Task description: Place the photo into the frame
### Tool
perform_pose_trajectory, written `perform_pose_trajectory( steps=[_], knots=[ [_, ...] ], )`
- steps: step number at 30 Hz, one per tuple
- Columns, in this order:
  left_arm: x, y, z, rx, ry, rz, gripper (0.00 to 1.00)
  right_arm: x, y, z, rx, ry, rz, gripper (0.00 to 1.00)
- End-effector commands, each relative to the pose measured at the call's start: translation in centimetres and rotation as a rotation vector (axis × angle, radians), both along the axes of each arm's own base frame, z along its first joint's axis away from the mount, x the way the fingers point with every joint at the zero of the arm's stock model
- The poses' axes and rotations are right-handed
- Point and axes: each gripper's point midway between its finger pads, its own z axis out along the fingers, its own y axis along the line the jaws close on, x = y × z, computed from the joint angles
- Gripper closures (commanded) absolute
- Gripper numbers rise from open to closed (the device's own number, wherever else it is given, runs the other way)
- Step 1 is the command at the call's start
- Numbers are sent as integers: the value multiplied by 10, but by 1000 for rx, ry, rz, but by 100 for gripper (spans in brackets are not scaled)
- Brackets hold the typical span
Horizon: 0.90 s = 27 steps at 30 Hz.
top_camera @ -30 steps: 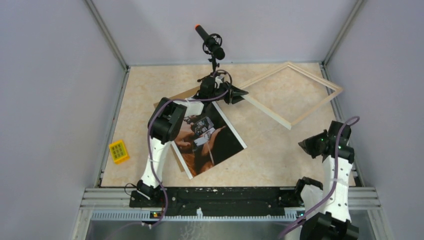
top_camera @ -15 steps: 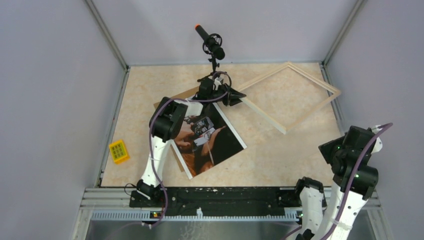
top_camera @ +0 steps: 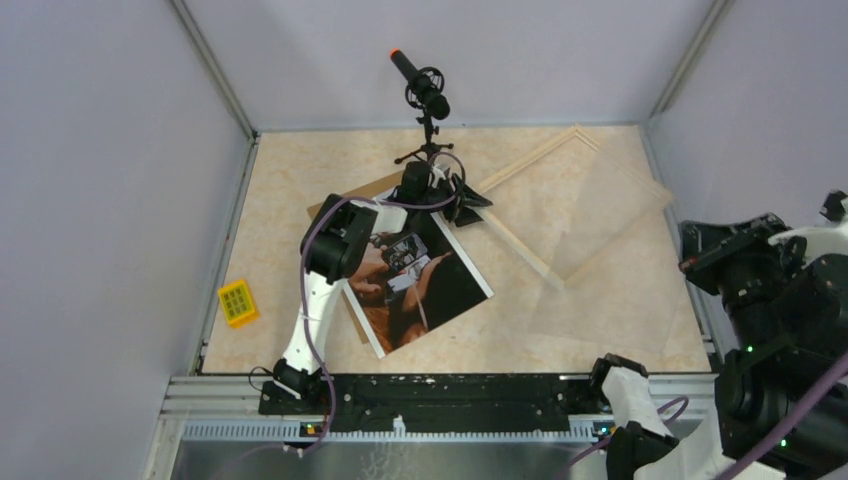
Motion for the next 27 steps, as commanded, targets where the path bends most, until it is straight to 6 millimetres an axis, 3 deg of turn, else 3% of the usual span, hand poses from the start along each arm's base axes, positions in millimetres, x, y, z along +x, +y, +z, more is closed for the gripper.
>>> perform_pose_trajectory(
  steps=[1,6,10,15,21,24,27],
  knots=[
    [-9,8,-4,32,36,-44,41,68,26,-10,141,54,283,100],
    [-8,27,10,132,-32,-36,19,121,30,-15,301,-39,388,100],
    [-18,50,18,152,-20,-32,2,163,16,-17,360,-90,380,100],
    [-27,84,42,195,-61,-10,2,214,4,-55,440,-20,372,100],
    [-34,111,116,217,-291,-20,2,267,-4,-82,478,-9,348,100],
    [-37,119,140,271,-421,-4,2,287,-28,-107,494,0,226,100],
    [-42,120,155,305,-522,-5,2,291,-55,-142,500,16,78,100]
  ],
)
